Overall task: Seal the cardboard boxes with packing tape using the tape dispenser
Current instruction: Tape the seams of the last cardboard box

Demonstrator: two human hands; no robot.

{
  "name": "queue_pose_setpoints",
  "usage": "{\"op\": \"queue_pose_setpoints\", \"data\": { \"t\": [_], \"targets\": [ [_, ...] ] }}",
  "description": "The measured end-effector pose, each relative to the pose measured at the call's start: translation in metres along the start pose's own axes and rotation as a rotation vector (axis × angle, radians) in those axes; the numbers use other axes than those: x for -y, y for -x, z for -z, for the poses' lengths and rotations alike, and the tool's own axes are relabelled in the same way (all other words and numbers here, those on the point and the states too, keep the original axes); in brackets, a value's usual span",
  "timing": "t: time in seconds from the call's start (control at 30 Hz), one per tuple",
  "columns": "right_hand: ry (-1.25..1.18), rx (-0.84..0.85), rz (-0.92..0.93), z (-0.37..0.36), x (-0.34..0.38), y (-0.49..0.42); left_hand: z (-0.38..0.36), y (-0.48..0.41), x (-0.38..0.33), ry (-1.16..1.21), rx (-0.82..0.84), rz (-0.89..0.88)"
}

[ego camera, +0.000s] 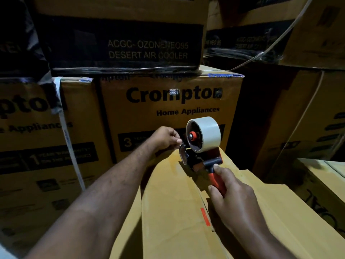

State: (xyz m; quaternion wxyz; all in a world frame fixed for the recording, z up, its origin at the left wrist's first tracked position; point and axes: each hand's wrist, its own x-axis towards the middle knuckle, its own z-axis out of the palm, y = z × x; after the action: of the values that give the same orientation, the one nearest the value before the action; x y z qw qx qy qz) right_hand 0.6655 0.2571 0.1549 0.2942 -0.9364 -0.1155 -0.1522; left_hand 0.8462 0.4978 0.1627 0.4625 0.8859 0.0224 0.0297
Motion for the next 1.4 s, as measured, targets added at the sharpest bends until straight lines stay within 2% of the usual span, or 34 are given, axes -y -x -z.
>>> {"op": "queue_pose_setpoints", "data": {
  "t": [0.27,0.43,0.53,0.6,0.7,0.73,0.8,0.87,1.13,1.4],
  "targets": [
    [-0.033,0.062,-0.08,-0.007,0.005,-0.004,-0.014,-0.018,0.012,-0.081,0.031,0.087],
    [-0.04,0.079,-0.098,-0.006,0.003,-0.004,-0.012,-0.022,0.011,-0.197,0.152,0.236],
    [-0.014,0.086,-0.104,-0.006,0.005,-0.005,-0.013,-0.024,0.012,-0.241,0.155,0.285],
    [-0.008,0.112,-0.08,-0.005,0.004,-0.006,-0.02,-0.025,0.015,-0.277,0.047,0.231],
    [0.025,0.183,-0.045,-0.005,0.005,-0.007,-0.032,-0.016,0.015,-0.315,-0.214,0.065],
    [0.037,0.196,-0.038,-0.005,0.006,-0.006,-0.033,-0.014,0.015,-0.313,-0.195,0.035],
    [0.045,0.194,-0.024,-0.007,0.008,-0.005,-0.033,-0.009,0.014,-0.404,-0.022,0.03],
    [0.041,0.182,-0.014,-0.007,0.012,-0.004,-0.031,-0.006,0.014,-0.495,0.073,0.053],
    [0.057,0.226,-0.025,0.011,0.028,0.009,-0.03,0.01,0.004,-0.543,0.054,0.074],
    [0.103,0.311,-0.119,0.035,0.038,0.047,-0.033,0.022,0.001,-0.608,0.039,0.067]
  ]
}}
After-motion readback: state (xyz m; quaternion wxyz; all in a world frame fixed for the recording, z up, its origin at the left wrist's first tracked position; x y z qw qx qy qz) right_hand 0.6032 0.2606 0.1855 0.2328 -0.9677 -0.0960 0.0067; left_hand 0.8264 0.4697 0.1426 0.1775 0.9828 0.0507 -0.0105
